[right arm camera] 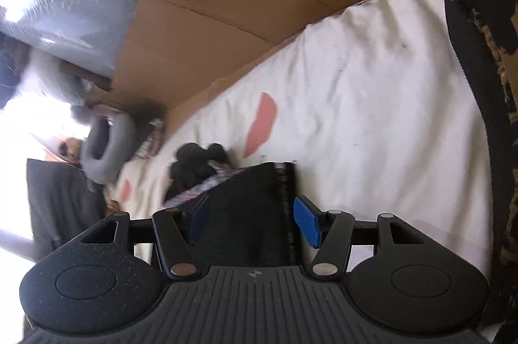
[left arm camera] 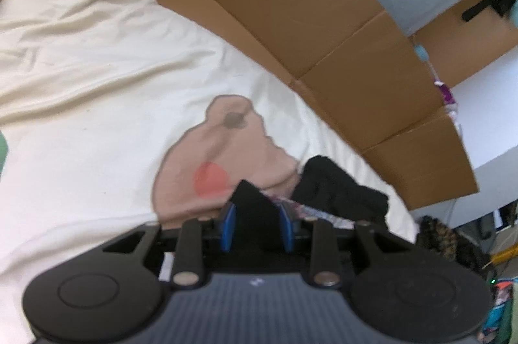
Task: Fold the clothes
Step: 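Open the right tool and release the hem while the left tool holds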
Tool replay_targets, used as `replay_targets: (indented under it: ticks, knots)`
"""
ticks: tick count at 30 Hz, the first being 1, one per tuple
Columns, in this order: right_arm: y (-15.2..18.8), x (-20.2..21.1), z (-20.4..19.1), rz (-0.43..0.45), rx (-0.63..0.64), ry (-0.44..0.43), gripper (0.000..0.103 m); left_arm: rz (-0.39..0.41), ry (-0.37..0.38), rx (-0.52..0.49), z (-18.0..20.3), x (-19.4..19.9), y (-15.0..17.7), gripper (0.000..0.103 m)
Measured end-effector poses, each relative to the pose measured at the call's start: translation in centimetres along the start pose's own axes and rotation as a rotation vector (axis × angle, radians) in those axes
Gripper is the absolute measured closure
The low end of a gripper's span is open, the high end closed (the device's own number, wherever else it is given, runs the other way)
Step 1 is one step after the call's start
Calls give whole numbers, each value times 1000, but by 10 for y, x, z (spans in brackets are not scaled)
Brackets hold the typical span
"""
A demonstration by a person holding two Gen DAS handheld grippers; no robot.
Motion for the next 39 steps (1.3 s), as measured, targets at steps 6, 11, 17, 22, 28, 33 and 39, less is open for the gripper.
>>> replay_targets:
  ticks: [6,11,17,22,28,33,39]
  knots:
    - [-7,-18,1,-18,57,42,43,-2,-43,-46,-1,-11,4,72]
    - [-9,-34,-3,-49,102,66,60,-3,-53,-94,6,-21,5,73]
    - [-11,-30,-6,-43,165,109,100,16,-35,-133,16,-23,3,98]
    - [-13,-17,-9,-10,165,109,101,48,-24,-129,19,-16,2,101]
    - [-13,-19,-6,1,167,140,101,62,-57,-122,17,-19,-1,101]
    - [-6,-33,3,-34,158,218,97,13,-120,-168,16,-36,6,91]
    - [-2,-37,0,-52,210,239,69,17,-169,-249,21,-42,11,77]
Point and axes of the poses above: each gripper's, at about its wrist camera, not at the fingertips, and x roughly against the way its jaws point, z to its right, y to its underside, the point moved 7 cm from there along -x, roughly the way its jaws point, and after that the axes turned 12 degrees about -y, right-handed, at the moved point
